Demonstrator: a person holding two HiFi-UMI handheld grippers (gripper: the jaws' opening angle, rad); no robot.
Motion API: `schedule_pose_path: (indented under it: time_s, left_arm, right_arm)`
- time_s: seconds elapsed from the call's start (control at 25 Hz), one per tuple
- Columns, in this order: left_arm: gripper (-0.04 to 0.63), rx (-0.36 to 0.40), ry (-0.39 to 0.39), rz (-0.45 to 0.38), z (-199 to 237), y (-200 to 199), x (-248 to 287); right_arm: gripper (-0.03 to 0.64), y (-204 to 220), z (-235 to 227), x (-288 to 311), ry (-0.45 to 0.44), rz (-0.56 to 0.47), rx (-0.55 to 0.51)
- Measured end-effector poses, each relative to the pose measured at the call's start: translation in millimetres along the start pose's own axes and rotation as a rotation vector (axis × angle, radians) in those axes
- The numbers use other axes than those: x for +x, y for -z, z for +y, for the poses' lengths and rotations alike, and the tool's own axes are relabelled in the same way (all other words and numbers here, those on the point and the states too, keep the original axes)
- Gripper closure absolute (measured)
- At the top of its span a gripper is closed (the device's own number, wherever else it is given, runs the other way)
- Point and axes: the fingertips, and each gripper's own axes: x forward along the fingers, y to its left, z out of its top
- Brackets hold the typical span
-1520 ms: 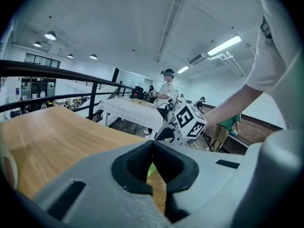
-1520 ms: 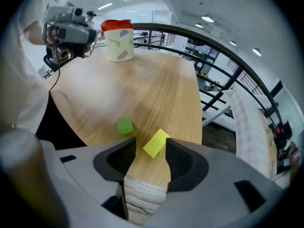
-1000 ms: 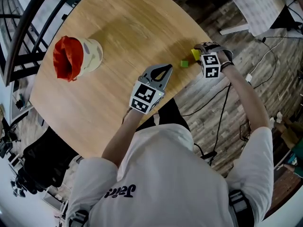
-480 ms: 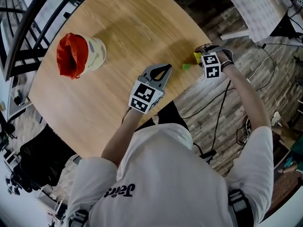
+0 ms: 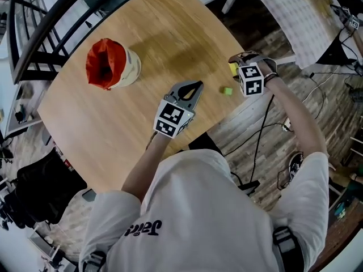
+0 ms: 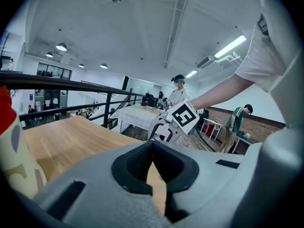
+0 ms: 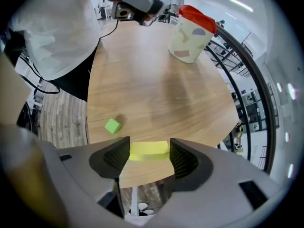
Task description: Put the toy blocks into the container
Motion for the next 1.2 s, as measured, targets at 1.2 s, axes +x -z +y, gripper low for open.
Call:
schedule_pose_path:
  time_s: [1.2]
  left_arm:
    - [0.588,-0.11,-0.439,-0.22,119.4,-25.6,-199.9]
  right_arm:
    - [0.351,-389.7,-190.0,-146.8,0.202,-0.477,-0.37]
